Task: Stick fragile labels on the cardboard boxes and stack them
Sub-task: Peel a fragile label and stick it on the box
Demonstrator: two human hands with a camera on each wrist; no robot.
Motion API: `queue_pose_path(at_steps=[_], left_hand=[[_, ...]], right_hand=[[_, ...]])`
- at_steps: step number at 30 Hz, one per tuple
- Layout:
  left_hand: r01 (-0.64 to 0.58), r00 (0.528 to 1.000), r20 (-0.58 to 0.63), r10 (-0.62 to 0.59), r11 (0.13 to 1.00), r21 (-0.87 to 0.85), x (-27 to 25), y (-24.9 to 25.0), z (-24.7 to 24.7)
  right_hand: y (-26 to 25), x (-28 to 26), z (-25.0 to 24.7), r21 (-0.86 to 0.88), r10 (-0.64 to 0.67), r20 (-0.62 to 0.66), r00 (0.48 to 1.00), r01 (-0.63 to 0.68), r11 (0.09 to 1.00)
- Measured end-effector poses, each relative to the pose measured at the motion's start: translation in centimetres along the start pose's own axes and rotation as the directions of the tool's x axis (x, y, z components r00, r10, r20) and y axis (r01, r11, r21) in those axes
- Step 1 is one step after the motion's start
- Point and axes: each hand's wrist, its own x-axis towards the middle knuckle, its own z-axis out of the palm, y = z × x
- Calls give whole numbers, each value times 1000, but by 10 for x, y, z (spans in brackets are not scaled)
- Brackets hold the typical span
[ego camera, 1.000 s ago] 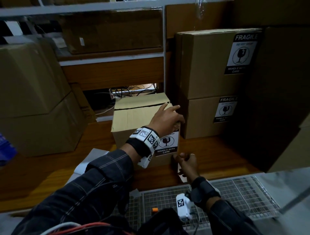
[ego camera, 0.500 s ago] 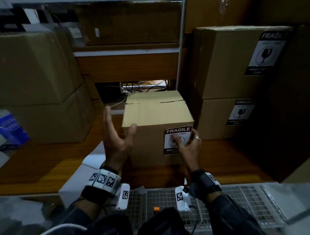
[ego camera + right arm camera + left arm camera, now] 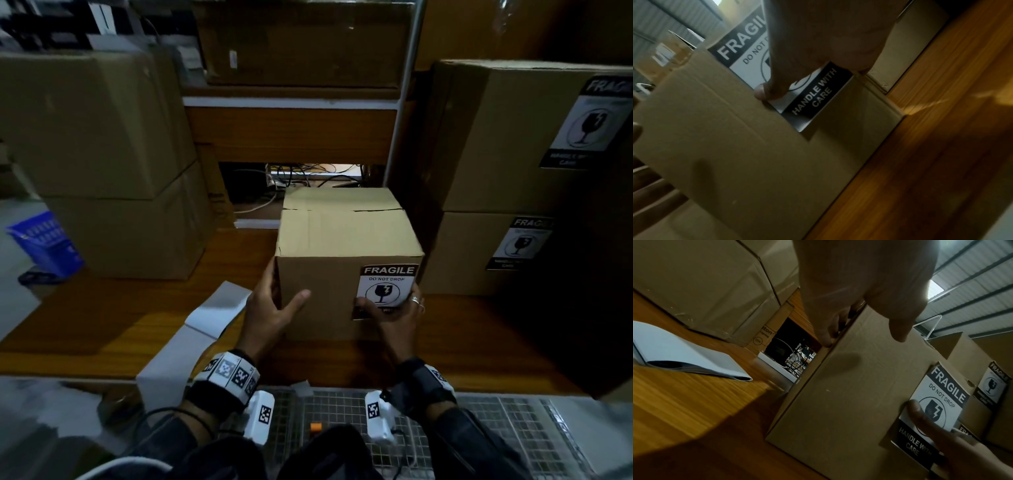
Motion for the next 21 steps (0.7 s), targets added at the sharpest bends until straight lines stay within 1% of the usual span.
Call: queue_pose_path(at_steps=[6,10,12,15,17,19,21], left_hand=[[-11,1000,2,11,999,42,1,-6,-3],[-20,1000,5,20,999,41,3,-11,-4],[-20,1000,13,19,999,33,3,-13,-5],[-10,1000,25,9,1000,23,2,-15,-4],[-2,1000,28,1,1000,30,1,-16,-4],[-3,999,34,2,999,32,2,-16,-4],[-14,999,37,13,999,30,3,-16,-6]], right_hand=[[12,3,-23,182,114,118,986,-134,974],[3,3,-35,152,88,86,992,-100,983],[5,2,-37,150,98,69,993,-108,983],[6,-2,-38,122,110,105,988,-123,985],[-5,-3,-35,91,97,148,984,-111,990],[-17,3,-30,128,79,161,984,-100,987],[-23,10,-26,175,75,133,988,-98,980]])
